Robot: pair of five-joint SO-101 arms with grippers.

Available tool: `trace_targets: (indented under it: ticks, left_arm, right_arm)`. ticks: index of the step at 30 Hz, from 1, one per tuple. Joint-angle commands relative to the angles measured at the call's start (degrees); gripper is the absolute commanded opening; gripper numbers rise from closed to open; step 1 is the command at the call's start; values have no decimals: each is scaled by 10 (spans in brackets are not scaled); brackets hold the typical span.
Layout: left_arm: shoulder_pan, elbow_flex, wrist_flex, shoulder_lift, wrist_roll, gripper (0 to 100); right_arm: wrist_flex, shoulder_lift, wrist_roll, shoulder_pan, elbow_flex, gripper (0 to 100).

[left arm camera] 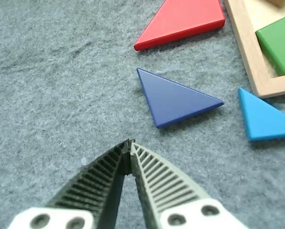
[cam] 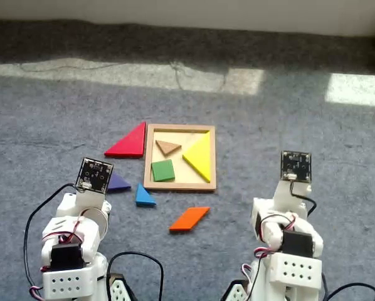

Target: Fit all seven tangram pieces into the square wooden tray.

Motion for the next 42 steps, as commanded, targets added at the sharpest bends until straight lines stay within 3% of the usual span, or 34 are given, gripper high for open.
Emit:
trace_targets:
  ticks: [1, 11, 20, 30, 36, 42]
  left_arm:
    - [5, -7, -9, -4, -7, 11]
    - [10, -116, -9, -2, -6, 14]
    - [124, -208, -4, 29, -5, 53]
    - [227, -380, -33, 429, -3, 56]
    - [233, -440, -155, 643, -3, 56]
    - [234, -545, -180, 825, -2, 53]
  right_arm:
    - [-27, -73, 2, 7, 43, 8]
    - [-44, -262, 2, 6, 211, 8]
    - [-50, -233, 2, 7, 216, 8]
    - [-50, -232, 2, 5, 216, 8]
    - [-31, -232, 4, 5, 216, 8]
    - [-31, -232, 4, 4, 216, 8]
